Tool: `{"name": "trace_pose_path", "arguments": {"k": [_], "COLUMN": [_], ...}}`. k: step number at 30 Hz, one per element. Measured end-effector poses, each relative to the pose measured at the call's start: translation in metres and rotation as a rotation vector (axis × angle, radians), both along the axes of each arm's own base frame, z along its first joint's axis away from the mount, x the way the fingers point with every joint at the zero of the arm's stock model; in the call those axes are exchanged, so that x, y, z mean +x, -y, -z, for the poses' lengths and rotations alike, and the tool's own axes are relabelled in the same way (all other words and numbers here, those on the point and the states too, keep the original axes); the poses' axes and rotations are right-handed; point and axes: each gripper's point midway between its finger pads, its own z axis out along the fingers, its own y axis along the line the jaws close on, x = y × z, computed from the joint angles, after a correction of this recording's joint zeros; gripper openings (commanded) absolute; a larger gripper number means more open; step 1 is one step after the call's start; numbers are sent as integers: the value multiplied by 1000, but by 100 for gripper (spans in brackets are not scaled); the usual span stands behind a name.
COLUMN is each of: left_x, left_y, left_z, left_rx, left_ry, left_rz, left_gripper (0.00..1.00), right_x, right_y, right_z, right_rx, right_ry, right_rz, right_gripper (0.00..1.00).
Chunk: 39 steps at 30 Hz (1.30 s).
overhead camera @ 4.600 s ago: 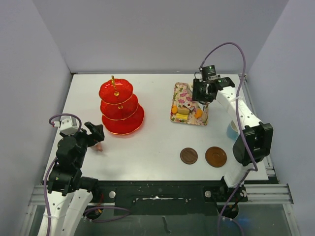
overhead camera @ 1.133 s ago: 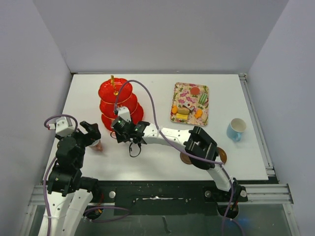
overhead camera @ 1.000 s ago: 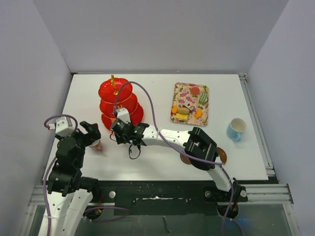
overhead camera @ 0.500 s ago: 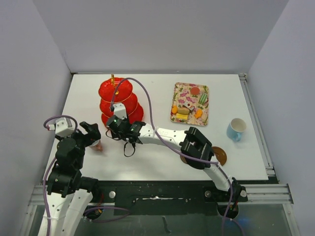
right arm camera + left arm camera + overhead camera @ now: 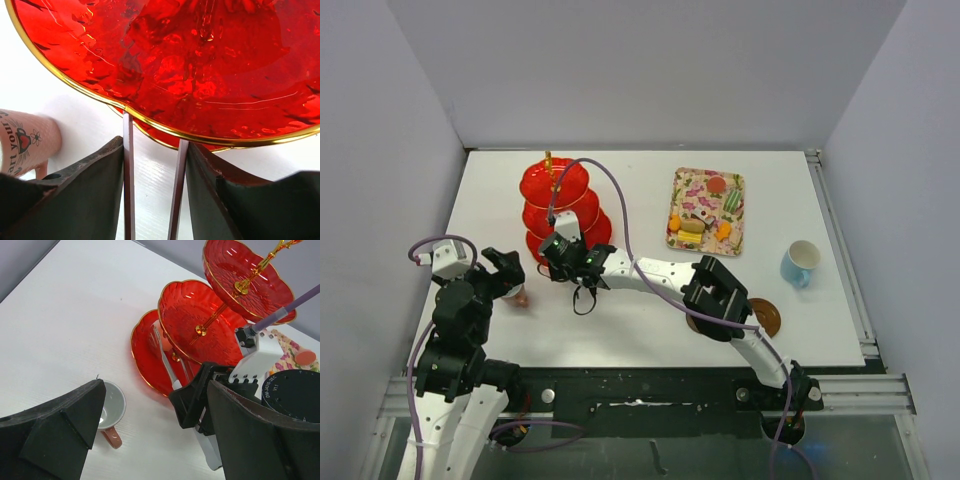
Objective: Serve the afternoon tea
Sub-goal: Place the desert on the desert table.
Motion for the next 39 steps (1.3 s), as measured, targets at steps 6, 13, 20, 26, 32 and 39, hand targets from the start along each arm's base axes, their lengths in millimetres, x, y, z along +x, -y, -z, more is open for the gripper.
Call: {"name": "trace_pose_path", "arguments": {"k": [6,13,20,26,32,39], "left_x": [0,0,0,0,0,0], "left_y": [0,0,0,0,0,0], "left_z": [0,0,0,0,0,0], "left_rx": [0,0,0,0,0,0], "left_ry": [0,0,0,0,0,0], "left_rz": [0,0,0,0,1,1], "left_gripper": [82,82,82,81,82,82], "right_x": [-1,-4,-5,-5,-7,-19], "right_y": [-1,-3,0,1,3,14], "right_z": [1,1,4,5,1,-15], "right_rx": [7,13,-1,-6,1,15], "right_ry": [-13,-26,-33,-36,-38,-45], "right_rz": [-11,-25,-22,-19,-20,-29], "right_gripper": [50,53,55,54,52,49]}}
